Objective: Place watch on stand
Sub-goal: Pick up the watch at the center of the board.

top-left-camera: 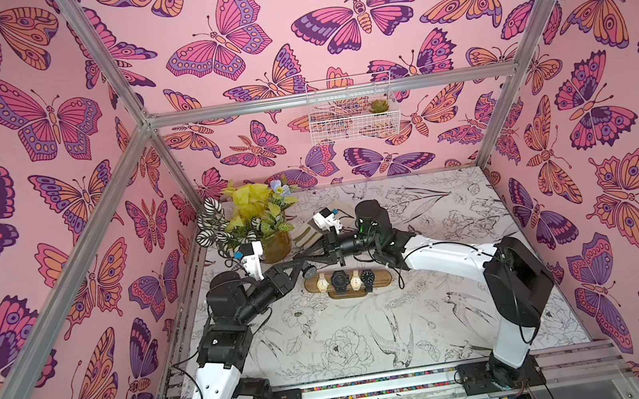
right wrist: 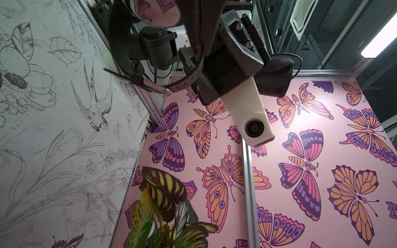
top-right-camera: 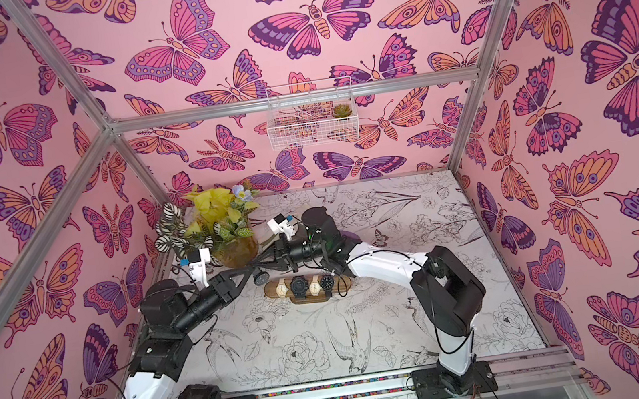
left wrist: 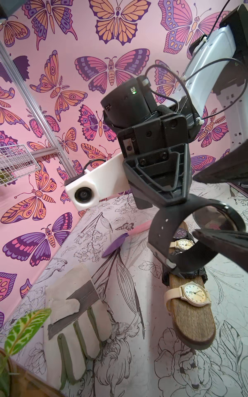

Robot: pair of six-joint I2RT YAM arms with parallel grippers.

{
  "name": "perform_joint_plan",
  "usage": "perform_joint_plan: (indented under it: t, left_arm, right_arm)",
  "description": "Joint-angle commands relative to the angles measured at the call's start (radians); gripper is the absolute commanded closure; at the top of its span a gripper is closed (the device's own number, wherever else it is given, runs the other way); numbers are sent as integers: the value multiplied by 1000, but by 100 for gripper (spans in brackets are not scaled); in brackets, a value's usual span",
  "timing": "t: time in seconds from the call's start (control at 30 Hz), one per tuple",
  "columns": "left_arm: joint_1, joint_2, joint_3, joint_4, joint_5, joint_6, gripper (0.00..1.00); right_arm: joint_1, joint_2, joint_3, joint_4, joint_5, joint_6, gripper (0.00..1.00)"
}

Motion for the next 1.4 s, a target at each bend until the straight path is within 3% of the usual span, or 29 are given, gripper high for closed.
perform_joint_plan:
  t: [0.0,0.2,0.53,0.67,0.9,1.03,1.37]
  left_arm:
    - [-9,8,23,46,-1,-5,62]
    - [-15,37,29,62,-10,-10,71]
    - [-28,91,79,77,-9,-22,100]
    - [-29,104,92,78,3,-36,100]
    - [-29,100,99,78,37,-57,100]
    - [-29,89,95,75,40,-63,100]
    - [-29,136,136,47,72,-81,100]
  right_arm:
    - [-5,5,6,94,-24,49,100]
    - [-5,17,9,112,-34,69,100]
    - [4,5,9,3,-27,-25,100]
    - [4,-18,11,-107,-7,-119,99]
    - [-3,-69,21,-250,21,-259,74]
    - [-14,-97,30,-341,40,-338,65]
    - [-21,-177,66,-749,227,-735,58]
